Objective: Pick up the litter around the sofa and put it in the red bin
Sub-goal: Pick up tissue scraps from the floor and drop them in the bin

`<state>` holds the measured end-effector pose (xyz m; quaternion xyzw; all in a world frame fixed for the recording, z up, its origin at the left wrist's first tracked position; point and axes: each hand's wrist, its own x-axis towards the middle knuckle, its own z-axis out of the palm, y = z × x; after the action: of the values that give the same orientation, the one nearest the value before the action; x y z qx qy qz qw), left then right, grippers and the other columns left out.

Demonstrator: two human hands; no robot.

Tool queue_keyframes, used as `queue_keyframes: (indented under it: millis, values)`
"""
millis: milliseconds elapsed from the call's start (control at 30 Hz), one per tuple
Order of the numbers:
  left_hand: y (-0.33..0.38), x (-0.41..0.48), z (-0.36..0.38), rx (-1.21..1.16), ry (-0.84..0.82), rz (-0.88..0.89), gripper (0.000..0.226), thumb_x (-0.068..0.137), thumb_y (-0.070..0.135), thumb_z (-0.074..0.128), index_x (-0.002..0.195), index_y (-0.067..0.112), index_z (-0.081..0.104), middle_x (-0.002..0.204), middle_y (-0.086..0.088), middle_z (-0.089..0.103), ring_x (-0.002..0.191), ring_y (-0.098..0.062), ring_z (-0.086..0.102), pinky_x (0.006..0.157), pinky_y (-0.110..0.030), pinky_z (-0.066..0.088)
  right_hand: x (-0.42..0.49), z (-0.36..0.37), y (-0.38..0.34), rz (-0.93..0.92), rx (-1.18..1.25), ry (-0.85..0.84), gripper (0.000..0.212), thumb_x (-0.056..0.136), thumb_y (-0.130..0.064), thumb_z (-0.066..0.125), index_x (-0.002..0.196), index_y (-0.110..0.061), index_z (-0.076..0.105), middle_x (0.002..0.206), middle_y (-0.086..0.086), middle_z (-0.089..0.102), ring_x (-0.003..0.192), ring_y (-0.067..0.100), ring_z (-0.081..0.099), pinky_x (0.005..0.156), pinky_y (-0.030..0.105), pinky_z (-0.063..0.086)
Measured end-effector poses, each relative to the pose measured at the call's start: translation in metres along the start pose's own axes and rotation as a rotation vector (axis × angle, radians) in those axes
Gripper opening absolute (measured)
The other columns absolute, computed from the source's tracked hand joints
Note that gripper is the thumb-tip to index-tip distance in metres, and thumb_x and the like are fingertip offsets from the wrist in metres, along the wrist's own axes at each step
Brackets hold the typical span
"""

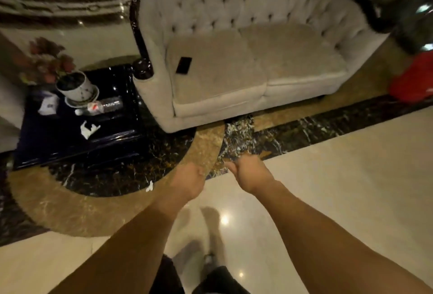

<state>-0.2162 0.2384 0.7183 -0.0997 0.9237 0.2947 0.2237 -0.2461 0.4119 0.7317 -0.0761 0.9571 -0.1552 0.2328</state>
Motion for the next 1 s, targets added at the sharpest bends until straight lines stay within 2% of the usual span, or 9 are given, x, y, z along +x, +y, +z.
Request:
queue_keyframes:
  millis: [100,200,300,467,600,700,833,933,1000]
  values:
    - [0.058,-0.002,-0.023,0.116,-0.008,0.124,0.030,0.089,0.010,0.042,0.061,0.007,0.052,0.072,-0.014,0.059,0.068,-0.030,0.056,0.058,-0.033,0.040,-0.013,-0.059,0.015,0.022,-0.011,0.138,0.048,0.099,-0.049,0.036,0.082,-0.009,0.057,0.090,0.018,0.061,0.080,0.036,0.057,0.066,0.038,0.043]
    - [0.111,0.009,-0.037,0.195,-0.040,0.195,0.023,0.083,0.011,0.043,0.060,0.011,0.043,0.068,-0.012,0.050,0.063,-0.028,0.048,0.056,-0.034,0.036,-0.021,-0.100,0.037,0.076,-0.059,0.275,0.042,0.096,-0.048,0.036,0.085,-0.015,0.059,0.092,0.014,0.062,0.080,0.033,0.057,0.067,0.038,0.042]
    - [0.156,0.024,-0.045,0.276,-0.056,0.271,0.013,0.070,0.021,0.048,0.061,0.013,0.043,0.065,-0.009,0.050,0.061,-0.027,0.049,0.054,-0.034,0.038,-0.023,-0.128,0.060,0.141,-0.106,0.331,0.037,0.089,-0.050,0.040,0.075,-0.018,0.053,0.084,0.010,0.062,0.073,0.030,0.057,0.064,0.037,0.044]
    - [0.228,0.080,-0.033,0.455,-0.060,0.415,0.051,0.084,0.059,0.045,0.053,0.018,0.044,0.055,-0.006,0.055,0.053,-0.024,0.054,0.052,-0.033,0.044,0.001,-0.161,0.115,0.321,0.021,0.252,0.035,0.087,-0.047,0.041,0.085,-0.018,0.059,0.090,0.008,0.064,0.079,0.029,0.061,0.070,0.038,0.049]
    - [0.289,0.131,-0.014,0.450,-0.110,0.531,0.049,0.097,0.049,0.029,0.060,0.020,0.041,0.068,-0.012,0.055,0.065,-0.031,0.055,0.061,-0.038,0.043,0.034,-0.191,0.156,0.380,0.108,0.250,0.036,0.092,-0.042,0.034,0.084,-0.017,0.059,0.092,0.010,0.066,0.080,0.029,0.062,0.080,0.044,0.053]
    - [0.354,0.186,-0.003,0.475,-0.181,0.608,0.043,0.100,0.037,0.030,0.071,0.014,0.051,0.084,-0.018,0.064,0.072,-0.033,0.056,0.065,-0.038,0.042,0.064,-0.229,0.198,0.457,0.145,0.302,0.036,0.096,-0.038,0.031,0.080,-0.017,0.056,0.095,0.013,0.067,0.083,0.033,0.063,0.081,0.046,0.053]
    - [0.458,0.251,0.014,0.551,-0.287,0.666,0.037,0.100,0.030,0.033,0.091,0.008,0.061,0.095,-0.018,0.067,0.082,-0.033,0.063,0.074,-0.042,0.051,0.092,-0.283,0.276,0.583,0.222,0.429,0.043,0.101,-0.038,0.028,0.081,-0.014,0.058,0.096,0.016,0.068,0.088,0.036,0.063,0.079,0.040,0.050]
    - [0.530,0.280,0.035,0.565,-0.343,0.696,0.033,0.100,0.028,0.038,0.090,0.006,0.060,0.083,-0.018,0.066,0.059,-0.029,0.069,0.050,-0.036,0.055,0.094,-0.311,0.337,0.670,0.225,0.468,0.046,0.102,-0.038,0.028,0.085,-0.011,0.062,0.092,0.016,0.066,0.085,0.036,0.061,0.072,0.037,0.045]
    - [0.582,0.292,0.062,0.602,-0.397,0.712,0.026,0.099,0.024,0.044,0.090,0.007,0.061,0.076,-0.016,0.066,0.054,-0.027,0.069,0.048,-0.036,0.058,0.089,-0.322,0.388,0.760,0.245,0.485,0.045,0.102,-0.038,0.030,0.088,-0.010,0.063,0.091,0.016,0.064,0.080,0.035,0.059,0.071,0.037,0.045]
